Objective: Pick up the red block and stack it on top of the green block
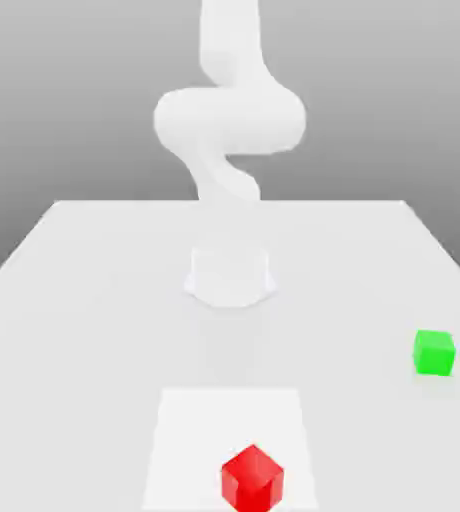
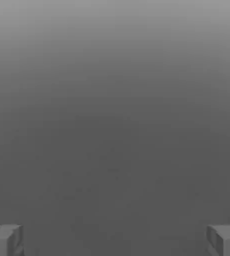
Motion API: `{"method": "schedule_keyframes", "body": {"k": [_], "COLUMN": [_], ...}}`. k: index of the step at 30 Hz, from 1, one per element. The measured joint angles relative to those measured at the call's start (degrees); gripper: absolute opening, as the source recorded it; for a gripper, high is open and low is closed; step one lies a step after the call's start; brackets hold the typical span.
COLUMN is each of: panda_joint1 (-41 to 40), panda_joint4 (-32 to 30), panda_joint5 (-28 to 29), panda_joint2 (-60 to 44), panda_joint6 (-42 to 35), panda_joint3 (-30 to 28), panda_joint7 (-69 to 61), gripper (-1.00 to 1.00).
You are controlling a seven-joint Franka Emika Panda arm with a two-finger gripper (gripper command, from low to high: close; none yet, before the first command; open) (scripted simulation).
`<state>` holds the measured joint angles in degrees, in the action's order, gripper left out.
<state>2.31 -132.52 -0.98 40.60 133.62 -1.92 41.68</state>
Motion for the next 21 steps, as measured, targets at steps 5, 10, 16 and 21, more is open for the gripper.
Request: {"method": "schedule_keyframes", "body": {"k": [5,10,16,21], "panda_joint1": [4.3,7.5,9.7,10.4], "panda_joint4": [-1.5,-3.0,-4.7,-6.2], "panda_joint5": [-2.4,-4.9,-7.3,-7.2], "panda_joint2": [-10.8,-21.2,-33.7,-43.8], "panda_joint6": [3.8,7.4,11.7,15.5], "panda_joint3": [-3.5,-6.0,-7.3,-7.0], "panda_joint7": [-8.8,-17.4,-27.4,-34.2], "gripper": [0.00,0.00,0.00,0.00]}}
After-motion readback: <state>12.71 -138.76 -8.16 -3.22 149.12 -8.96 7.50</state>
